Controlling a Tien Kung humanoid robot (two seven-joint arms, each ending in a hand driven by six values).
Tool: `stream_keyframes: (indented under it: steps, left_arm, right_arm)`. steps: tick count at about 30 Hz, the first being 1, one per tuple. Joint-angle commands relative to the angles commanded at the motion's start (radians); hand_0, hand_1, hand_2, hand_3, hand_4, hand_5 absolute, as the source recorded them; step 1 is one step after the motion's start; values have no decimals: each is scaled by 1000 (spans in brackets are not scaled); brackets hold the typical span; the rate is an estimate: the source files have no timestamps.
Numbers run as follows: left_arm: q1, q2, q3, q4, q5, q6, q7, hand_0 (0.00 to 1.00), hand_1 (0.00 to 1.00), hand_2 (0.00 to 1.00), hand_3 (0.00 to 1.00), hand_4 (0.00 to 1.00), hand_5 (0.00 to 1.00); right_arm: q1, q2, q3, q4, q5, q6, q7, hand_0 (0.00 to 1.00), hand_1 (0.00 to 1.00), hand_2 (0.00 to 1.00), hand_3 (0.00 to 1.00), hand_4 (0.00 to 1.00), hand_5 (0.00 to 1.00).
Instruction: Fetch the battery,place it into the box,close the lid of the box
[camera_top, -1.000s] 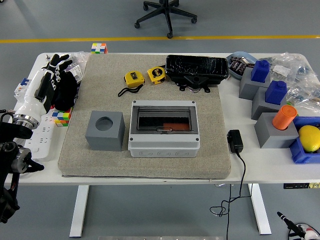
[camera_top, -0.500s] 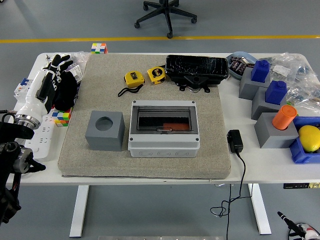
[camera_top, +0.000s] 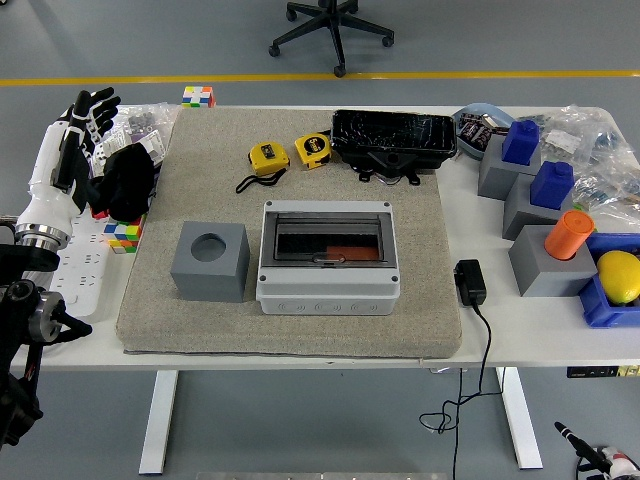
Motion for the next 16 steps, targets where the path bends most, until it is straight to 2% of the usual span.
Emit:
stream_keyframes:
  steps: [11, 16]
  left_arm:
    - [-1, 5, 12, -2, 10, 2, 6, 852, 831, 780, 772, 998, 998]
    - [13, 14, 26, -4, 11, 1, 7, 852, 831, 780, 772, 998, 998]
  right_arm:
    - [1, -1, -9, 0, -3, 0, 0, 829, 767, 746, 822, 998, 998]
    - [-2, -3, -11, 0, -10, 2, -2, 829, 767, 746, 822, 998, 998]
